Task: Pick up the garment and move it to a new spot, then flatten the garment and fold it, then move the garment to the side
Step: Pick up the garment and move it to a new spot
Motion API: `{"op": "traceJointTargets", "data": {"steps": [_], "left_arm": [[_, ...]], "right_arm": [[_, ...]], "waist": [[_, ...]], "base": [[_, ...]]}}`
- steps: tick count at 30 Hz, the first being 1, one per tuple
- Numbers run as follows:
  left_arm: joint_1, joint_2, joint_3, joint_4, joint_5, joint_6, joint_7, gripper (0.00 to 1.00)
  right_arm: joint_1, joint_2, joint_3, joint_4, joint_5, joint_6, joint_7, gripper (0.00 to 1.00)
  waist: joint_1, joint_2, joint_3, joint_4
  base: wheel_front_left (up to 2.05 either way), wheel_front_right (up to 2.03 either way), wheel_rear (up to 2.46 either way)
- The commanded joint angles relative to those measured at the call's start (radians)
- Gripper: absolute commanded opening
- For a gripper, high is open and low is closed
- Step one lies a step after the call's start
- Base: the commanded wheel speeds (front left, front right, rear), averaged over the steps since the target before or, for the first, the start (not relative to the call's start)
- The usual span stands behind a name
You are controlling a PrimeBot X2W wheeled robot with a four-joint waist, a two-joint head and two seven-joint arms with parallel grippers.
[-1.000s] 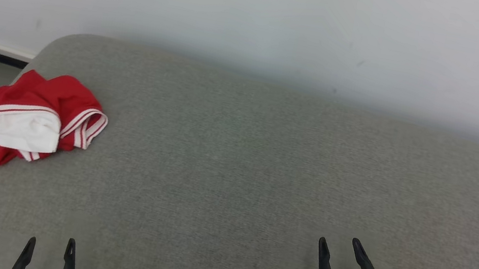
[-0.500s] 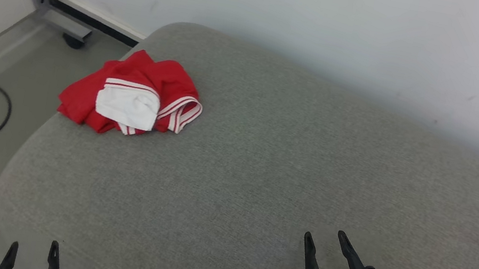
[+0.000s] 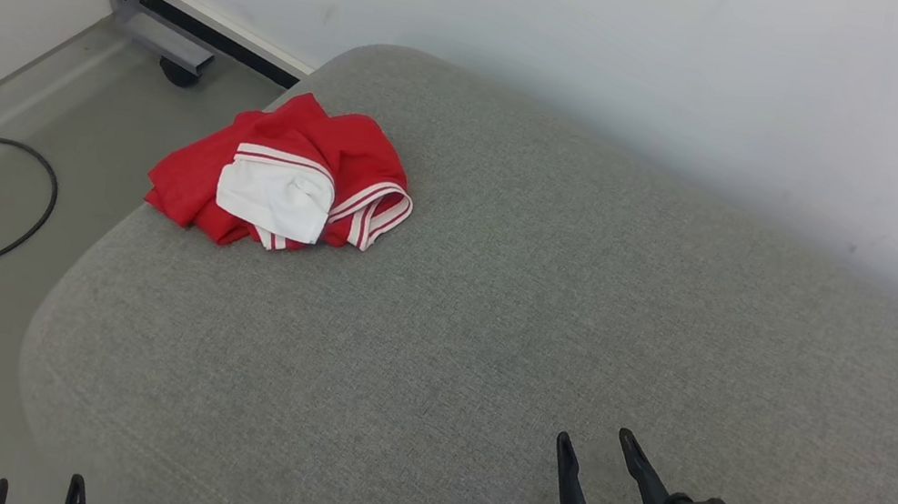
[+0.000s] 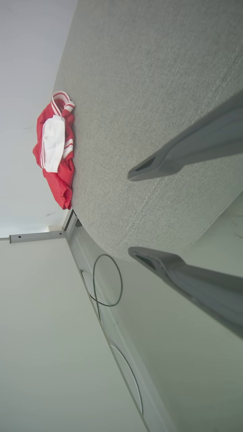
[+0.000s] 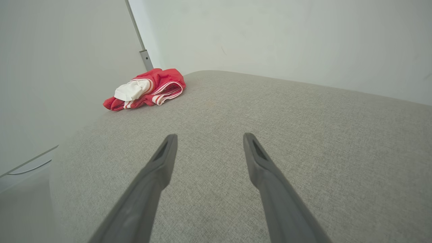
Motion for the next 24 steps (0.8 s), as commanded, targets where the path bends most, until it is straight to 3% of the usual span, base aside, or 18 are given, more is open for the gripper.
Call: {"op": "traceJointTargets", "data": {"steps": [1, 14, 19, 24], "left_arm": [[-0.007, -0.001, 0.006, 0.004, 0.013, -0.007, -0.003, 1.0], [-0.109, 0.016, 0.065, 0.048, 0.0, -0.059, -0.003, 1.0], [-0.196, 0.048, 0.057, 0.089, 0.002, -0.074, -0.003, 1.0], [-0.307, 0.115, 0.025, 0.147, -0.008, -0.082, -0.003, 1.0]], "right_arm": [[0.02, 0.001, -0.003, -0.006, 0.001, -0.002, 0.0, 1.0], [0.014, 0.001, -0.012, -0.017, -0.027, -0.002, 0.0, 1.0], [-0.008, 0.001, -0.015, -0.028, -0.055, -0.002, 0.0, 1.0], [-0.026, -0.001, -0.017, -0.043, -0.084, -0.002, 0.0, 1.0]], "waist": [[0.0, 0.0, -0.009, -0.006], [0.0, 0.0, 0.022, -0.088], [0.0, 0.0, 0.058, -0.13], [0.0, 0.0, 0.099, -0.171]], "base": [[0.0, 0.0, 0.0], [0.0, 0.0, 0.0], [0.0, 0.0, 0.0], [0.0, 0.0, 0.0]]}}
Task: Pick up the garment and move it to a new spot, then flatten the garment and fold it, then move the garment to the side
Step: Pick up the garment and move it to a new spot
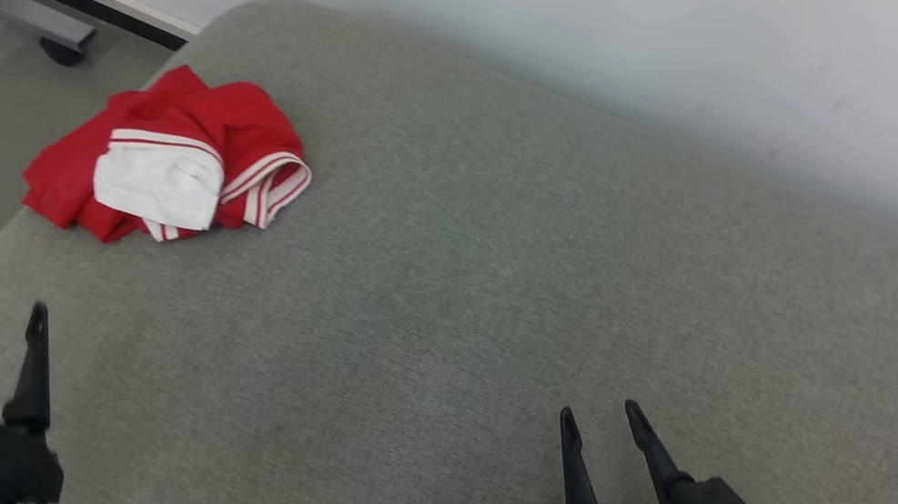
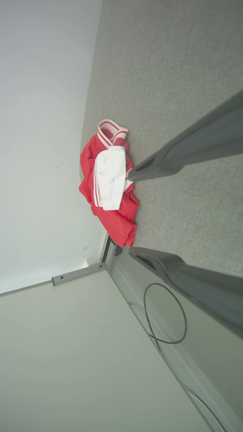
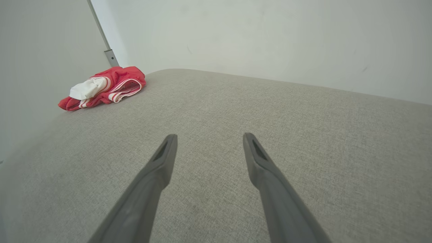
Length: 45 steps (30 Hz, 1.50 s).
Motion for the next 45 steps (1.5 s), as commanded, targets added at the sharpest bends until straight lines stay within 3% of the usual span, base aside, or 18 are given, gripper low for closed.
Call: {"op": "traceJointTargets", "data": {"steps": [1, 13, 20, 26, 39, 40, 41, 42, 45], "left_arm": [[-0.05, 0.021, -0.007, 0.019, -0.01, -0.006, -0.003, 1.0], [-0.319, 0.206, -0.1, 0.224, -0.148, -0.004, 0.031, 1.0], [-0.424, 0.319, -0.203, 0.325, -0.314, -0.004, 0.11, 1.0], [-0.47, 0.367, -0.276, 0.407, -0.402, -0.004, 0.147, 1.0], [-0.547, 0.373, -0.335, 0.6, -0.437, 0.01, 0.126, 1.0], [-0.554, 0.372, -0.336, 0.616, -0.436, 0.013, 0.121, 0.87], [-0.562, 0.371, -0.338, 0.632, -0.434, 0.018, 0.121, 0.26], [-0.568, 0.368, -0.345, 0.646, -0.431, 0.016, 0.127, 0.0], [-0.585, 0.366, -0.352, 0.682, -0.435, 0.01, 0.116, 0.0]], "right_arm": [[-0.023, -0.004, 0.002, -0.01, -0.013, -0.002, 0.0, 1.0], [-0.076, -0.058, 0.019, -0.078, -0.006, -0.002, 0.0, 1.0], [-0.098, -0.09, 0.005, -0.104, 0.004, -0.002, 0.0, 1.0], [-0.099, -0.102, -0.013, -0.111, 0.004, -0.002, 0.0, 1.0], [-0.103, -0.099, -0.038, -0.11, -0.002, -0.002, 0.0, 1.0], [-0.103, -0.098, -0.039, -0.109, -0.002, -0.002, 0.0, 1.0], [-0.103, -0.098, -0.04, -0.108, -0.001, -0.002, 0.0, 1.0], [-0.104, -0.097, -0.04, -0.106, -0.001, -0.002, 0.0, 1.0], [-0.109, -0.092, -0.036, -0.099, -0.001, -0.002, 0.0, 1.0]], "waist": [[0.0, -0.0001, 0.044, -0.043], [0.0, -0.0001, 0.163, -0.181], [0.0, -0.0001, 0.226, -0.277], [0.0, -0.0001, 0.257, -0.322], [0.0, -0.0001, 0.282, -0.345], [0.0, -0.0001, 0.283, -0.345], [0.0, -0.0001, 0.283, -0.345], [0.0, -0.0001, 0.283, -0.345], [0.0, -0.0001, 0.274, -0.347]], "base": [[0.0, 0.0, 0.0], [0.0, 0.0, 0.0], [0.0, 0.0, 0.0], [0.0, 0.0, 0.0], [0.0, 0.0, 0.0], [0.0, 0.0, 0.0], [0.0, 0.0, 0.0], [0.0, 0.0, 0.0], [0.0, 0.0, 0.0]]}}
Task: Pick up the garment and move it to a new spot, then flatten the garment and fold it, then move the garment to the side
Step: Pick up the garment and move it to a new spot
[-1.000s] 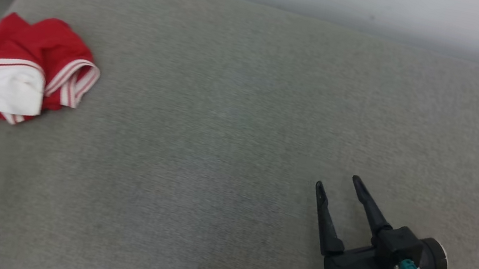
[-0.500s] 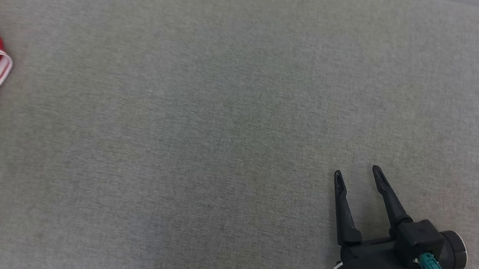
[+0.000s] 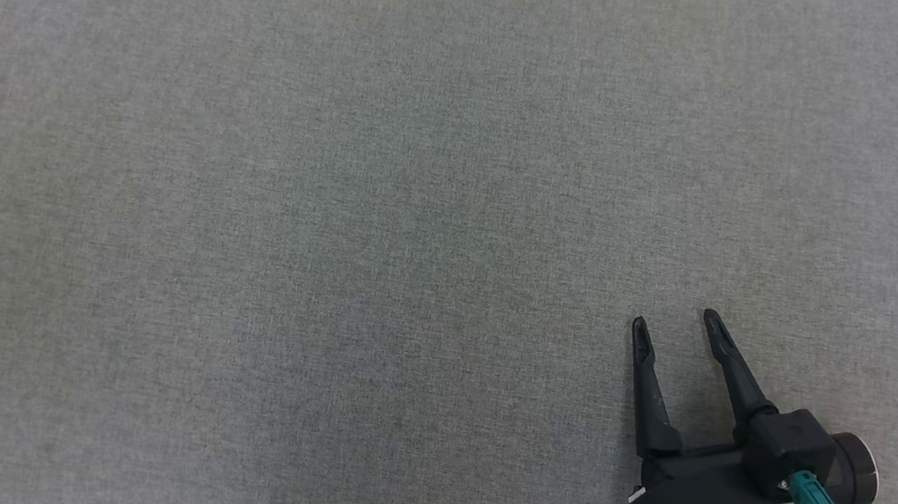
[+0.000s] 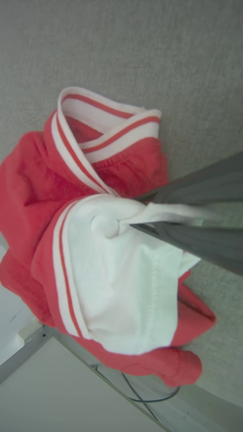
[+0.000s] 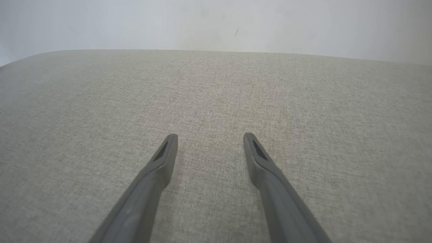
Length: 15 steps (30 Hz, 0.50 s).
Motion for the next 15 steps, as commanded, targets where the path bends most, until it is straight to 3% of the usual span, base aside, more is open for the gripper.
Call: {"op": "traceJointTargets", "data": {"steps": [1, 8, 15], "left_arm": [[-0.009, 0.003, -0.004, 0.014, 0.003, -0.002, -0.014, 0.0], [-0.071, 0.041, -0.069, 0.004, 0.035, -0.017, -0.065, 0.0], [-0.128, 0.026, -0.222, -0.141, 0.018, -0.014, -0.086, 0.0]], "right_arm": [[-0.011, 0.008, 0.003, 0.005, 0.006, -0.002, 0.0, 1.0], [-0.004, 0.035, 0.007, 0.024, 0.022, -0.002, 0.0, 1.0], [0.02, 0.072, 0.007, 0.043, 0.042, -0.002, 0.0, 1.0]], "waist": [[-0.0001, -0.0001, -0.01, -0.003], [-0.0001, -0.0001, -0.073, -0.02], [-0.0001, -0.0001, -0.137, -0.064]], "base": [[0.0, 0.0, 0.0], [0.0, 0.0, 0.0], [0.0, 0.0, 0.0]]}}
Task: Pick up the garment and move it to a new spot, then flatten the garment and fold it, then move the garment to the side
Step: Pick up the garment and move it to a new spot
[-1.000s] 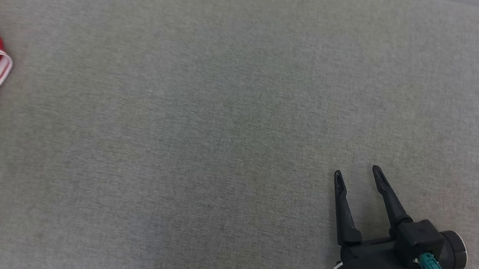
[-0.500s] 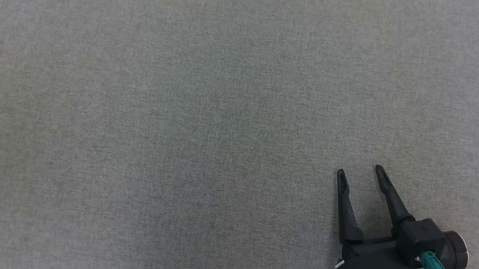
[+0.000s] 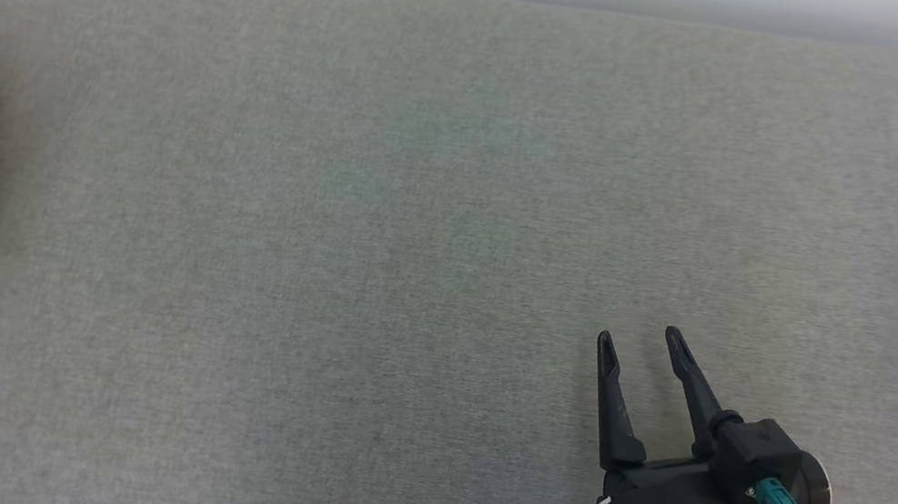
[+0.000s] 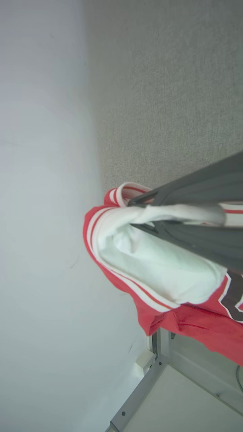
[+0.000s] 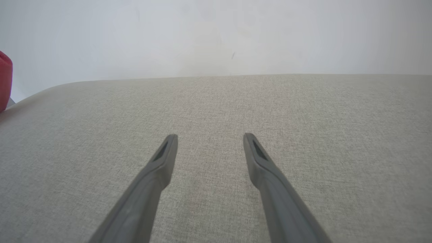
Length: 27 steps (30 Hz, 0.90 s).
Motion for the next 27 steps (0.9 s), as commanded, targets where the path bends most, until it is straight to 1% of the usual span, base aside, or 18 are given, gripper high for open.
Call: {"op": "traceJointTargets", "data": {"steps": [1, 4, 11, 12, 16, 19, 22, 24, 27], "left_arm": [[-0.019, -0.017, -0.022, -0.031, -0.017, 0.003, -0.012, 0.0], [-0.027, -0.059, -0.082, -0.098, -0.028, 0.002, -0.017, 0.0], [0.031, -0.244, -0.173, -0.216, -0.034, 0.003, -0.022, 0.0], [0.031, -0.244, -0.173, -0.216, -0.034, 0.003, -0.022, 0.0], [0.065, -0.348, -0.218, -0.233, -0.049, 0.002, -0.022, 0.0], [0.083, -0.421, -0.269, -0.232, -0.053, 0.002, -0.023, 0.0], [0.089, -0.464, -0.319, -0.234, -0.066, 0.002, -0.027, 0.0], [0.085, -0.482, -0.342, -0.234, -0.081, 0.002, -0.03, 0.0], [0.05, -0.495, -0.35, -0.224, -0.087, 0.003, -0.037, 0.0]], "right_arm": [[0.018, 0.008, 0.0, 0.003, 0.01, -0.002, 0.0, 1.0], [0.03, 0.018, -0.009, 0.009, 0.016, -0.002, 0.0, 1.0], [0.058, 0.028, -0.034, 0.016, 0.024, -0.002, 0.0, 1.0], [0.058, 0.028, -0.034, 0.016, 0.024, -0.002, 0.0, 1.0], [0.064, 0.03, -0.041, 0.017, 0.03, -0.002, 0.0, 1.0], [0.07, 0.03, -0.038, 0.015, 0.048, -0.002, 0.0, 1.0], [0.069, 0.03, -0.029, 0.014, 0.064, -0.002, 0.0, 1.0], [0.068, 0.03, -0.017, 0.012, 0.076, -0.002, 0.0, 1.0], [0.059, 0.03, 0.0, 0.009, 0.091, -0.002, 0.0, 1.0]], "waist": [[0.0001, -0.0001, -0.037, -0.037], [0.0001, -0.0001, -0.058, -0.063], [0.0001, -0.0001, -0.086, -0.133], [0.0001, -0.0001, -0.086, -0.133], [0.0001, -0.0001, -0.09, -0.178], [0.0001, -0.0001, -0.089, -0.214], [0.0001, -0.0001, -0.085, -0.249], [0.0001, -0.0001, -0.081, -0.272], [0.0001, -0.0001, -0.07, -0.303]], "base": [[0.0, 0.0, 0.0], [0.0, 0.0, 0.0], [0.0, 0.0, 0.0], [0.0, 0.0, 0.0], [0.0, 0.0, 0.0], [0.0, 0.0, 0.0], [0.0, 0.0, 0.0], [0.0, 0.0, 0.0], [0.0, 0.0, 0.0]]}}
